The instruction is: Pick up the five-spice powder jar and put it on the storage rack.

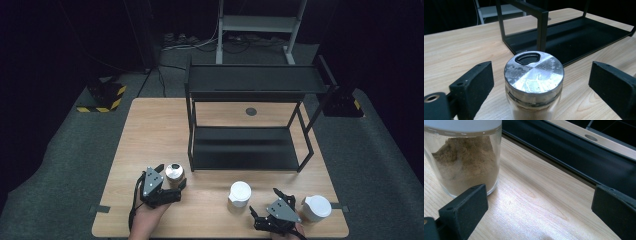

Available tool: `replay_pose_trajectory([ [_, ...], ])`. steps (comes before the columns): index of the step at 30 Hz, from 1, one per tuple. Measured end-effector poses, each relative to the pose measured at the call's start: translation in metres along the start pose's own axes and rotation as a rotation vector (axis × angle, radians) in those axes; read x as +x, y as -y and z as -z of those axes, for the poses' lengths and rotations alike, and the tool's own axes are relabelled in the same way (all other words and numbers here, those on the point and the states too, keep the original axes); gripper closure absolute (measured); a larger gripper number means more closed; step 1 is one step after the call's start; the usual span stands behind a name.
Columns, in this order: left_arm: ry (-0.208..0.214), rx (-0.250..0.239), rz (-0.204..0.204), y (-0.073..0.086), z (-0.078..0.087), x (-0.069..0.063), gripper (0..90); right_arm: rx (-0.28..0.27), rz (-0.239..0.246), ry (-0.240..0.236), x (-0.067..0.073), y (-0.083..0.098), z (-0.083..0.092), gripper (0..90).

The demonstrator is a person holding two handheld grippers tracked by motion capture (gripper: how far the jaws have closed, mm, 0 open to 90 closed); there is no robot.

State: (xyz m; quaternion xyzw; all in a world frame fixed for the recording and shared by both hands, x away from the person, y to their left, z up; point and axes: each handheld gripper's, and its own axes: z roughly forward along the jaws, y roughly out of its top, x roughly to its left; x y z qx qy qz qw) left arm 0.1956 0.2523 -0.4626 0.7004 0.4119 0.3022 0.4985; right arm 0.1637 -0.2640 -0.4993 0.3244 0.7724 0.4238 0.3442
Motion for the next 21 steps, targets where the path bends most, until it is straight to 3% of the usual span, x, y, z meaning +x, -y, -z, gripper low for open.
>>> replay_pose_trajectory([
  [21,-0.006,-0.012,0.009,0.0074,-0.0091,0.0011,25.6,-0.003,0.006,-0.005,-0.0006,0.0005,0.0001,0.1],
])
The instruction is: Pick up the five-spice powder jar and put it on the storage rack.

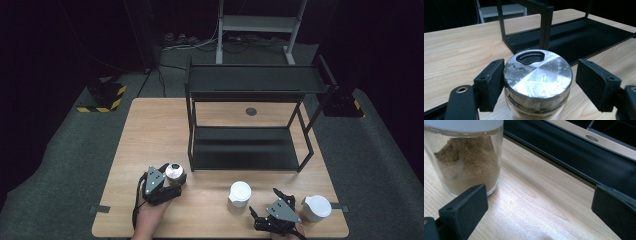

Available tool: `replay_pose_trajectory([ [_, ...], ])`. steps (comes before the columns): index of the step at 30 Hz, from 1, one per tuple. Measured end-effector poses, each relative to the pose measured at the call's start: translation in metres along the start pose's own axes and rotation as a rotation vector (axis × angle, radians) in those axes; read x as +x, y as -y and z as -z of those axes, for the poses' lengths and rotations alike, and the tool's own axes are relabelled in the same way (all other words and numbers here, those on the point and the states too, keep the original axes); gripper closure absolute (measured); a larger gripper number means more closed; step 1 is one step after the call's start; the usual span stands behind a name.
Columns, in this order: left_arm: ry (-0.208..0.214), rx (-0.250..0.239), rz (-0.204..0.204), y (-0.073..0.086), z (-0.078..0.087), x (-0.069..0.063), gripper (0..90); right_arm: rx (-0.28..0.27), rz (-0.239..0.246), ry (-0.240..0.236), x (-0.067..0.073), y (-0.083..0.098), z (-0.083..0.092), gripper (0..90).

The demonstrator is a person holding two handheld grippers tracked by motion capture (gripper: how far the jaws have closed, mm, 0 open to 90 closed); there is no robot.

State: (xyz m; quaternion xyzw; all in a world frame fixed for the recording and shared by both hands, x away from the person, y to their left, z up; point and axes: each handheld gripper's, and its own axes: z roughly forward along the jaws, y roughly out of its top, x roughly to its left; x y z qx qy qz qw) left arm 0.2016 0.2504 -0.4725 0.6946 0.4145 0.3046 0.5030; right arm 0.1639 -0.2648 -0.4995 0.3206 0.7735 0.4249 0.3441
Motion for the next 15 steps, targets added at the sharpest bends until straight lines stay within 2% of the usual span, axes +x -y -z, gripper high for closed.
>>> replay_pose_trajectory([
  [11,-0.008,-0.023,0.01,0.01,-0.001,0.002,32.9,0.0,0.0,-0.003,0.0,0.0,0.0,0.1],
  [15,-0.011,-0.035,-0.003,0.012,0.0,0.0,33.9,-0.001,0.001,-0.003,0.0,0.0,0.0,0.1],
])
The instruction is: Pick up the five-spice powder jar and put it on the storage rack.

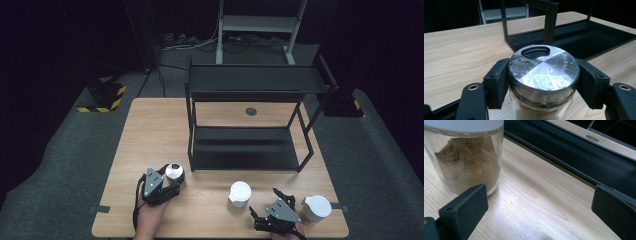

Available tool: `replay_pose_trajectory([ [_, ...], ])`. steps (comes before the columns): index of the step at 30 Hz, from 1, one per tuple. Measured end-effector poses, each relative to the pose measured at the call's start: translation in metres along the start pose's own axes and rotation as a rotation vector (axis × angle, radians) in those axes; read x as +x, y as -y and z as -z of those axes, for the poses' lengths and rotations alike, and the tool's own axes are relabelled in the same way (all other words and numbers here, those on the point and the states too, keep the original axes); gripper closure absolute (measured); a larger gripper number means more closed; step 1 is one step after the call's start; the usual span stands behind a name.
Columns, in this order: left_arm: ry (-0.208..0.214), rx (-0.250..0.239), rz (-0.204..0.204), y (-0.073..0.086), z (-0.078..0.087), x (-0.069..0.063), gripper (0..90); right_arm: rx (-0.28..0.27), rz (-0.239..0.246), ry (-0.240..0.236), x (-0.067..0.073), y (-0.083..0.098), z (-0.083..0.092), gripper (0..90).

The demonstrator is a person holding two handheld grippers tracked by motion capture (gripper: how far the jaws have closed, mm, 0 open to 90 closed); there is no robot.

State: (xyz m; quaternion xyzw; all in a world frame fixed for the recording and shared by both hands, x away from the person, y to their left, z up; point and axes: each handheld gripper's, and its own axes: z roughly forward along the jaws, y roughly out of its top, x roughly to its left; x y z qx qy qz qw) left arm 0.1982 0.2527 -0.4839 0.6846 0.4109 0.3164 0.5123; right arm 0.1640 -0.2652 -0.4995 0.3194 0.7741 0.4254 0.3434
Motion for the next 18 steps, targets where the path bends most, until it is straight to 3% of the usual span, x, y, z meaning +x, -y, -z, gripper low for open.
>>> replay_pose_trajectory([
  [18,-0.006,-0.001,-0.006,-0.0004,0.0004,-0.0017,34.8,0.004,0.004,-0.003,-0.0001,-0.0008,-0.0002,0.1],
])
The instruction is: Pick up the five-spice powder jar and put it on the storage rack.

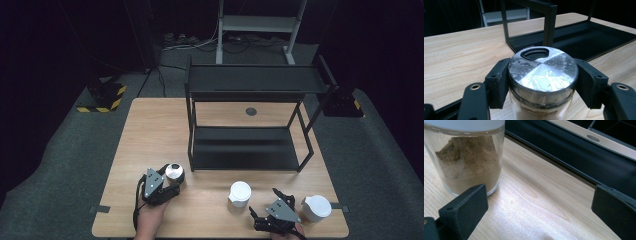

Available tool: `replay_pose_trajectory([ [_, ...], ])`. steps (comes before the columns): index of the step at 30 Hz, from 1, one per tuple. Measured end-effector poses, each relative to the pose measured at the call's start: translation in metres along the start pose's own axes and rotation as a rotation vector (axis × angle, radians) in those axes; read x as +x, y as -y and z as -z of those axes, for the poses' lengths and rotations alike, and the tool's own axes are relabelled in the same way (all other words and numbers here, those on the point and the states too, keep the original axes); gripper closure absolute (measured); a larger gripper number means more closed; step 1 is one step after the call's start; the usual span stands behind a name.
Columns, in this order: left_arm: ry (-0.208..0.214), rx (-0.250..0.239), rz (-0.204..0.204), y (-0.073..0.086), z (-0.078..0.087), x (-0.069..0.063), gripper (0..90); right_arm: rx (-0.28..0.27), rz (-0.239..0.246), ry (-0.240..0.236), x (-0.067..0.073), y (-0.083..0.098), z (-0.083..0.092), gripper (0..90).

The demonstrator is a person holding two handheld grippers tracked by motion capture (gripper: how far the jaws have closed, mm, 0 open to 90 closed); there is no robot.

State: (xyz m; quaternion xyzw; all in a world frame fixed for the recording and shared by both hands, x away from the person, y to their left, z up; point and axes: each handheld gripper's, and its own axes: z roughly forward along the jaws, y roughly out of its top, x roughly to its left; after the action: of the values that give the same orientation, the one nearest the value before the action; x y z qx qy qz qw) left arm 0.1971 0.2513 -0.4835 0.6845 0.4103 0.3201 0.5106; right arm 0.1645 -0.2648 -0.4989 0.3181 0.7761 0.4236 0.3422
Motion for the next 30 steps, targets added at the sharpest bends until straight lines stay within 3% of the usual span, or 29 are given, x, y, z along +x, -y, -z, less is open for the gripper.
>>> replay_pose_trajectory([
  [14,0.015,-0.011,-0.012,-0.006,0.005,-0.006,34.9,-0.003,-0.002,-0.001,0.0,0.0,0.0,0.1],
  [30,0.057,-0.049,-0.019,-0.024,0.009,-0.017,34.9,-0.002,0.0,-0.003,0.0,0.0,0.0,0.1],
])
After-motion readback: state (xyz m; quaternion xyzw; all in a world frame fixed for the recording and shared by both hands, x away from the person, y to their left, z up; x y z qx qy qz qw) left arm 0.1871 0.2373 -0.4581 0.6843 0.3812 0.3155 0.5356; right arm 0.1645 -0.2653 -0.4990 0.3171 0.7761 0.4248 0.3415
